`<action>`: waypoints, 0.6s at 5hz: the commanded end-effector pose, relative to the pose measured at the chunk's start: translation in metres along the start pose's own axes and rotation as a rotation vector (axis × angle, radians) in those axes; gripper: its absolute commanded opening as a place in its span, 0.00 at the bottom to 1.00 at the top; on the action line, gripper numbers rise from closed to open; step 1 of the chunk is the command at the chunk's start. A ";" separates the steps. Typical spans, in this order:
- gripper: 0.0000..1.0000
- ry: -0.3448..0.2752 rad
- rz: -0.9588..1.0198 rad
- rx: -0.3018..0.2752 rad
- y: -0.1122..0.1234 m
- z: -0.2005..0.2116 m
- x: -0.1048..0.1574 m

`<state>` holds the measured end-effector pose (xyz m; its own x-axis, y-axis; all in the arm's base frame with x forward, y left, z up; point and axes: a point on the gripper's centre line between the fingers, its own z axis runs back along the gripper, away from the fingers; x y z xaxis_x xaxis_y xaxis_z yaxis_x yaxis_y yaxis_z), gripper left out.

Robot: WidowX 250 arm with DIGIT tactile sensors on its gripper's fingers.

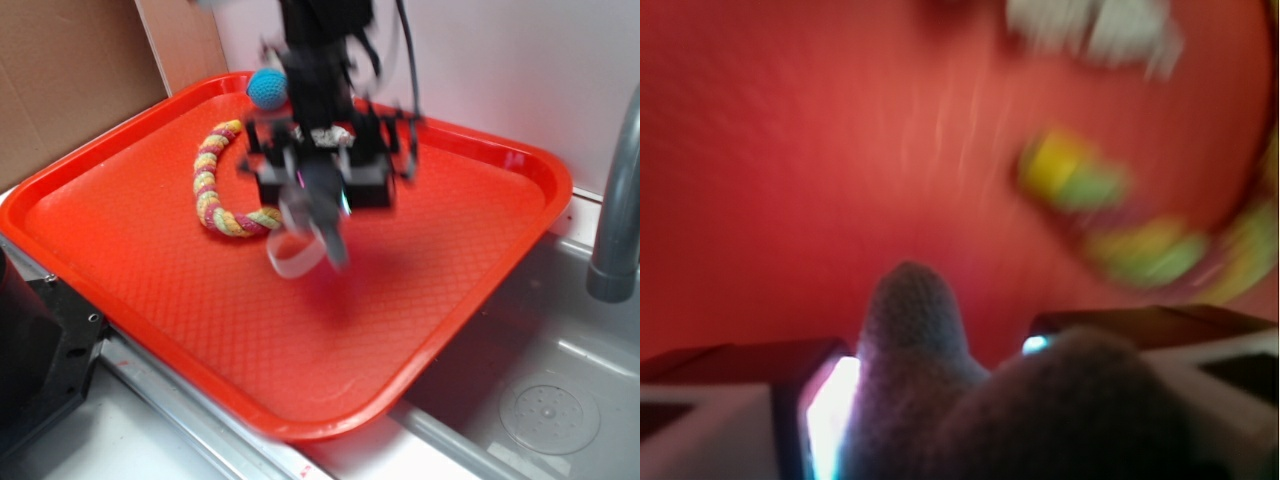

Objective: Grab the gray animal.

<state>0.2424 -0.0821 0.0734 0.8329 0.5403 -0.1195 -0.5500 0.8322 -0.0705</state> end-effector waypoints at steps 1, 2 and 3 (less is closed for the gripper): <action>0.00 -0.135 -0.329 0.002 0.046 0.105 0.011; 0.00 -0.195 -0.336 -0.013 0.074 0.129 0.004; 0.00 -0.201 -0.339 -0.056 0.090 0.135 -0.004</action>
<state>0.1930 -0.0011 0.1954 0.9648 0.2517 0.0755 -0.2413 0.9623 -0.1252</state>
